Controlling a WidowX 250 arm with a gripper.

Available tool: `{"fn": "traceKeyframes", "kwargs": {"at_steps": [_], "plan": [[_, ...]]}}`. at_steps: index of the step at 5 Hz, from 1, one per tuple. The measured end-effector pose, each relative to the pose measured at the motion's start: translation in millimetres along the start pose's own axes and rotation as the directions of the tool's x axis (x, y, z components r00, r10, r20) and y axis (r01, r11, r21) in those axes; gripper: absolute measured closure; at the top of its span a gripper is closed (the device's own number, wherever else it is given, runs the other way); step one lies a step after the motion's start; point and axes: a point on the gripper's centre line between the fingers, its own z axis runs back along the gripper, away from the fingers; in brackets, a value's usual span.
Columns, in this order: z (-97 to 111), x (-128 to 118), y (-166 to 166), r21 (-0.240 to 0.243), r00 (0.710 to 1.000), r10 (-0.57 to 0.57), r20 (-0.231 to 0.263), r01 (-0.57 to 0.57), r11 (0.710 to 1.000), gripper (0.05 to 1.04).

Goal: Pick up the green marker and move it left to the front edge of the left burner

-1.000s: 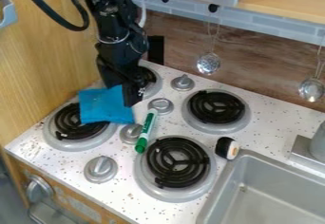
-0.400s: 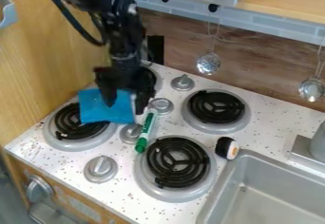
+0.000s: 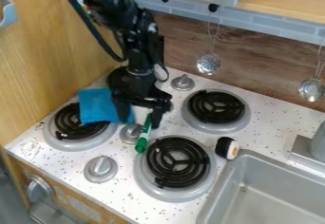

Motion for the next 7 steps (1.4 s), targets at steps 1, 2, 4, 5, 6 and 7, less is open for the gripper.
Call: {"fn": "traceKeyframes", "kwargs": {"at_steps": [1, 2, 4, 5, 6, 7], "plan": [[-7.5, 1.9, -8.5, -0.049, 1.000, 0.019, -0.019, -0.020, 0.999, 0.082], [-12.0, 0.4, -14.5, -0.094, 0.998, 0.054, -0.037, -0.057, 0.994, 0.082], [-22.1, 0.7, -11.9, -0.062, 0.995, 0.072, -0.069, -0.077, 0.995, 0.082], [-22.1, 2.0, -4.8, -0.013, 0.997, 0.054, -0.064, -0.055, 0.998, 0.082], [-27.0, 0.2, -3.0, 0.002, 0.995, 0.054, -0.085, -0.054, 0.999, 0.082], [-27.7, 0.4, -4.4, -0.003, 0.992, 0.064, -0.111, -0.065, 0.998, 0.082]]}}
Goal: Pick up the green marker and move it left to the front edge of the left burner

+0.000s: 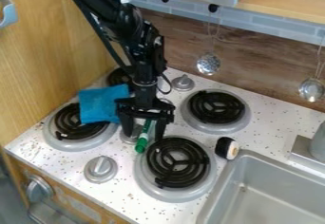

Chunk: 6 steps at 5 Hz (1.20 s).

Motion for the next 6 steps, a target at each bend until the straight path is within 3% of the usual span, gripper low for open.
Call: {"fn": "traceKeyframes", "kwargs": {"at_steps": [1, 3, 4, 6], "plan": [[-3.5, 0.5, -2.9, -0.010, 1.000, 0.005, -0.028, -0.005, 1.000, 0.121], [-10.1, -2.5, 5.4, -0.020, 0.998, 0.015, -0.062, -0.017, 1.000, 0.668], [-11.3, -4.0, 6.8, -0.020, 0.998, -0.003, -0.055, 0.002, 1.000, 0.725], [-3.4, -10.4, 13.1, -0.004, 0.997, -0.075, -0.035, 0.075, 0.997, 0.727]]}}
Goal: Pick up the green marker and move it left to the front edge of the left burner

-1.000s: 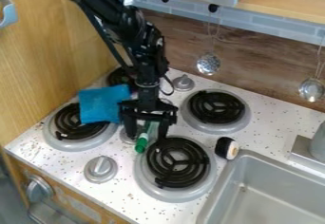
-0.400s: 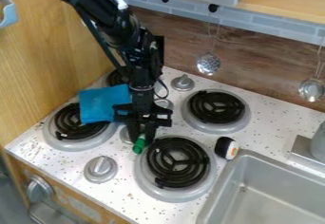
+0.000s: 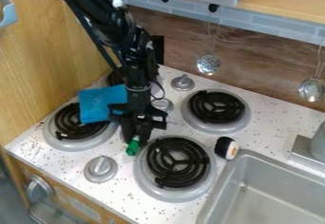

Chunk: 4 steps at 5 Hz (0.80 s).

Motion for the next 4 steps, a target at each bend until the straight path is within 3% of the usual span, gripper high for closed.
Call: {"fn": "traceKeyframes", "kwargs": {"at_steps": [1, 2, 4], "plan": [[24.6, -6.2, 2.6, -0.006, 0.995, -0.064, 0.073, 0.064, 0.998, 0.727], [40.1, -20.8, 12.2, -0.036, 0.994, -0.056, 0.089, 0.060, 0.998, 0.727], [55.5, -66.7, 36.9, -0.106, 0.998, 0.015, 0.061, -0.008, 0.994, 0.727]]}}
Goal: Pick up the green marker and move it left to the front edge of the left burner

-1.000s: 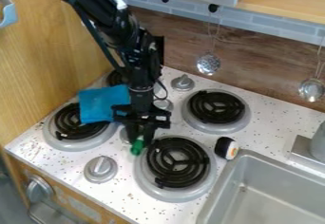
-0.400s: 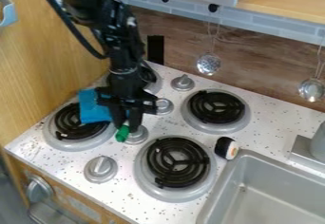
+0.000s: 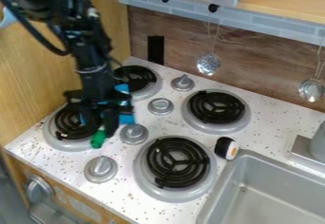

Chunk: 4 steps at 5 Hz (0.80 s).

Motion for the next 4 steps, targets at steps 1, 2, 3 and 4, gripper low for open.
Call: {"fn": "traceKeyframes", "kwargs": {"at_steps": [1, 2, 3, 4], "plan": [[0.8, -22.0, 6.7, -0.021, 0.997, 0.064, -0.045, -0.065, 0.998, 0.727], [-2.5, -32.4, 17.3, -0.044, 0.979, 0.185, -0.080, -0.189, 0.981, 0.727], [-2.9, -25.8, 34.4, -0.029, 0.972, 0.230, -0.051, -0.232, 0.972, 0.727], [-20.1, -8.4, 51.4, 0.001, 0.977, 0.211, -0.037, -0.211, 0.978, 0.727]]}}
